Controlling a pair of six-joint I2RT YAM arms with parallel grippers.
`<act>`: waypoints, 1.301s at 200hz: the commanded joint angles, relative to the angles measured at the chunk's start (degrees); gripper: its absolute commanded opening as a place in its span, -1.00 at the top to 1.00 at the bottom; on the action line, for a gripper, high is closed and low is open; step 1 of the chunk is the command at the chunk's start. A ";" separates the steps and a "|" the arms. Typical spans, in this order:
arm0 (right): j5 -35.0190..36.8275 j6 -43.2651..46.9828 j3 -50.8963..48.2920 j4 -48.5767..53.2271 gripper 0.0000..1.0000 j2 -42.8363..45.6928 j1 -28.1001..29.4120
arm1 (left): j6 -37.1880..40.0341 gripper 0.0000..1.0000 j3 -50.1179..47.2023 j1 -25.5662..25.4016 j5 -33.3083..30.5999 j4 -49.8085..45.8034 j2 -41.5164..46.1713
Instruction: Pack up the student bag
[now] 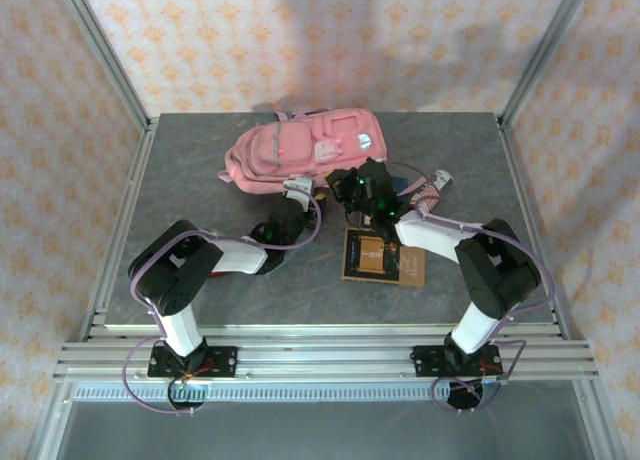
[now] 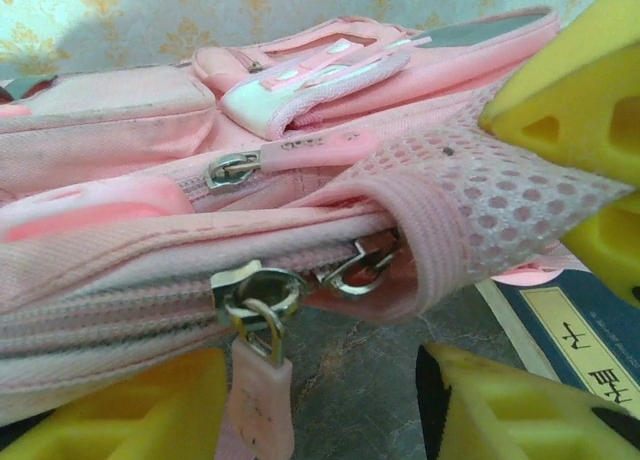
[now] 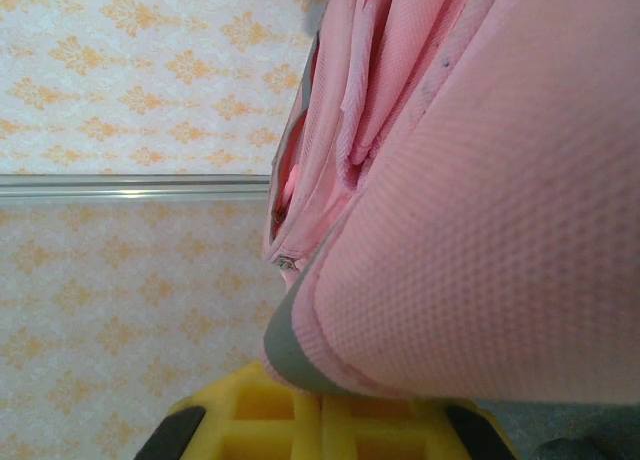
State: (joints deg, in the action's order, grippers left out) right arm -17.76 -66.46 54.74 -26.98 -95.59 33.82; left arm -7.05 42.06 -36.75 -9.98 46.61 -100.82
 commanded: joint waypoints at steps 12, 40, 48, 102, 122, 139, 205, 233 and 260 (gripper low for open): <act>-1.01 -0.36 0.54 -6.77 1.00 2.95 0.70 | 1.65 0.22 0.02 0.69 -1.72 2.34 1.15; -1.09 -0.25 0.22 -6.77 1.00 2.89 0.89 | 1.59 0.57 -0.15 1.66 0.34 2.00 1.71; -1.05 -0.23 0.03 -6.86 1.00 3.03 0.89 | 1.60 0.76 0.01 1.89 0.75 1.52 1.98; 0.59 0.52 -1.72 -6.75 1.00 3.55 0.89 | 1.62 1.00 -1.47 3.56 4.32 -2.17 5.42; 1.40 1.30 -2.21 -6.38 1.00 3.68 0.89 | 1.34 1.00 -2.81 4.42 5.66 -4.31 7.63; 1.76 1.50 -2.80 -6.06 1.00 3.49 0.41 | 0.84 1.00 -3.11 5.49 7.10 -8.30 9.21; 4.55 3.54 -6.45 -5.12 1.00 3.63 -3.66 | -2.30 1.00 -4.77 11.14 9.71 -20.23 14.21; 4.58 5.97 -5.10 -3.05 1.00 1.50 -5.83 | -2.29 1.00 -5.42 12.09 10.25 -24.02 15.47; 4.84 10.55 -0.41 1.88 1.00 -1.80 -7.77 | -2.34 1.00 -5.51 12.00 13.15 -27.07 16.42</act>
State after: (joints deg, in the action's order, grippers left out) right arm -17.96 -61.47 49.15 -28.40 -94.80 29.69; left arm -7.86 37.32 -26.15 3.25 24.34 -87.00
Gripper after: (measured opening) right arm 0.044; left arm 0.043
